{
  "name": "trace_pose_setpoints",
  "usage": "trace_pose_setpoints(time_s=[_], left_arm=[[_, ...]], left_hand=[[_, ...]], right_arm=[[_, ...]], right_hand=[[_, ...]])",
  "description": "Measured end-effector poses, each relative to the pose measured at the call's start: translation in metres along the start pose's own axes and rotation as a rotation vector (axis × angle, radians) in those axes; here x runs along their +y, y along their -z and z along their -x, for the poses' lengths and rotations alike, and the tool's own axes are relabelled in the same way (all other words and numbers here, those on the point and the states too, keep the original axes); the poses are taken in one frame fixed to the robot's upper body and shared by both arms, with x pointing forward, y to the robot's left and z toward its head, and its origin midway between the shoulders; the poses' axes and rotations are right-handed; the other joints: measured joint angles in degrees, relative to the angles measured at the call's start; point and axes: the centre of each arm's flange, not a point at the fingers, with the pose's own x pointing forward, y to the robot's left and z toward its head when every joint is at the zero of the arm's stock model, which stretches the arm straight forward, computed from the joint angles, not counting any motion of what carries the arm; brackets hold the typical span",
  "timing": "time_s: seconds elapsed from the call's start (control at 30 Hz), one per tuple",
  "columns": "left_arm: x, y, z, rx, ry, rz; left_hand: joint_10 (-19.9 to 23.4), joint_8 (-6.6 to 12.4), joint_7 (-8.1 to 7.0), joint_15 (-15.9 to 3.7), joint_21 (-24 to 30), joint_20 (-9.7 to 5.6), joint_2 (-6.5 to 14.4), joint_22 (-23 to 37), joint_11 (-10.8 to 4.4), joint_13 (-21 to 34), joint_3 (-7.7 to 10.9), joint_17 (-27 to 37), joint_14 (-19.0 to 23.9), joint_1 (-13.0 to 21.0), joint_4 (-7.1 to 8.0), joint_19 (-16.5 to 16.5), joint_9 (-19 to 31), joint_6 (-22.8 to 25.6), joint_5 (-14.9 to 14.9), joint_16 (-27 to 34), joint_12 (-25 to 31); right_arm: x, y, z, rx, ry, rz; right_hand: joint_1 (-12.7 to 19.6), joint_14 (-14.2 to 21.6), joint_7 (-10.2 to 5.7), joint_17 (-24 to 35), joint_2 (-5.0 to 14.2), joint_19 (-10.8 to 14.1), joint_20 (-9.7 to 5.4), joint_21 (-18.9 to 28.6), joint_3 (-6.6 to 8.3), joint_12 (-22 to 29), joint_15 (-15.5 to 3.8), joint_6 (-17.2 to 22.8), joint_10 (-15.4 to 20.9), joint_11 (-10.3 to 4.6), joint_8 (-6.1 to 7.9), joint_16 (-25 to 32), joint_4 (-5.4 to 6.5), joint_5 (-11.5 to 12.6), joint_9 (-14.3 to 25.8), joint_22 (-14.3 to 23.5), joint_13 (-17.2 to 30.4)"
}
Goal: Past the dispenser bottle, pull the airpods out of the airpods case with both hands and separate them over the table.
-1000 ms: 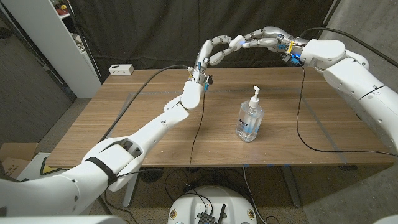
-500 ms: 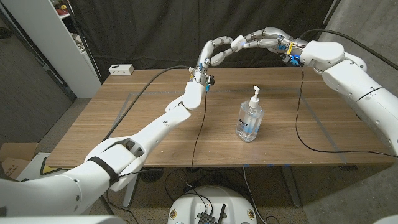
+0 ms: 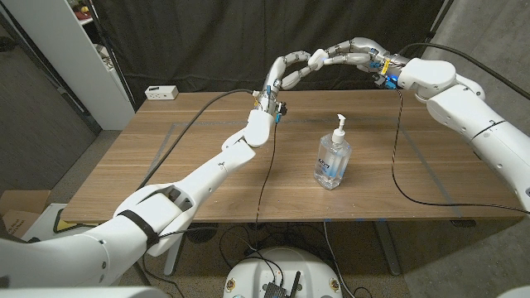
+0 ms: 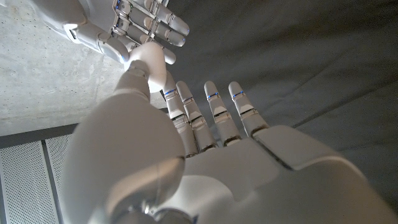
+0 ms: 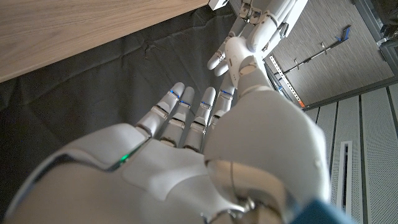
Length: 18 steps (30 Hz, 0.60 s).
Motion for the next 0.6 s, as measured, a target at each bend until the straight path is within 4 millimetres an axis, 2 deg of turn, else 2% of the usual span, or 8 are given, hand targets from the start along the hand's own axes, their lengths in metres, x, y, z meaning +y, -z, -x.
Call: trace_pose_setpoints(time_s=[0.1,0.17,0.23,0.33,0.6], left_arm=[[-0.001,-0.001,0.000,0.002,0.001,-0.001],[-0.001,-0.001,0.000,0.000,0.002,0.000],[-0.001,0.000,0.000,0.008,0.011,-0.006],[-0.002,0.000,0.000,0.008,0.020,-0.007],[-0.001,-0.001,0.000,0.006,0.035,-0.016]], left_hand=[[-1.19,0.01,-1.45,0.19,0.20,0.42,0.89,0.00,0.97,0.08,-1.04,0.19,-0.29,0.16,0.71,-0.42,0.04,-1.46,-0.60,-0.27,-0.49],[-1.85,0.01,-1.91,0.11,0.20,0.63,1.28,0.00,1.39,0.15,-1.43,0.20,-0.55,0.54,0.96,-0.63,0.05,-2.45,-0.67,-0.28,-0.78],[-2.51,-0.02,-1.84,0.11,0.20,0.83,1.42,0.00,1.46,0.15,-2.24,0.20,-0.99,0.69,1.44,-0.82,1.34,-3.68,-0.88,-0.71,-0.99],[-3.16,-1.32,-1.68,0.10,0.20,0.93,2.00,0.00,1.51,0.14,-3.23,0.20,-1.16,0.06,1.97,-0.93,2.38,-5.26,-1.07,-0.72,-1.10],[-4.28,-2.53,-1.49,0.10,0.20,1.12,0.12,-0.14,2.02,0.14,-4.73,0.20,-1.77,-2.70,2.58,-1.36,1.76,-7.06,-1.27,-0.81,-1.10]], right_arm=[[0.000,0.001,0.000,-0.003,0.004,-0.004],[0.000,0.001,0.000,-0.006,0.005,-0.004],[0.000,0.004,-0.001,-0.004,0.010,-0.012],[-0.001,0.007,0.000,-0.003,0.014,-0.017],[-0.002,0.013,0.000,-0.002,0.021,-0.029]], right_hand=[[0.09,0.00,0.00,0.00,0.09,0.15,-0.16,0.00,0.00,0.40,0.00,0.00,0.09,-0.09,0.01,0.32,0.00,-0.01,0.00,0.00,0.25],[0.48,0.26,0.20,0.00,-0.02,0.16,-0.16,0.00,0.01,0.40,-0.26,0.20,0.34,-0.34,0.01,0.32,0.01,-0.01,0.00,0.00,0.27],[0.67,0.26,0.31,0.00,-0.08,0.16,-0.16,0.00,0.10,0.40,-0.26,0.31,0.62,-0.19,0.01,0.45,0.10,-0.04,0.00,0.01,0.26],[0.69,0.54,0.60,0.00,-0.09,0.38,-0.38,0.00,0.17,0.62,0.02,0.60,0.71,-0.11,0.02,0.54,0.18,-0.21,0.00,0.00,0.26],[1.20,1.14,0.91,0.00,0.00,0.46,-0.46,0.00,0.17,0.84,0.06,0.92,1.35,-0.30,0.34,0.73,0.18,0.01,0.00,0.02,0.53]])
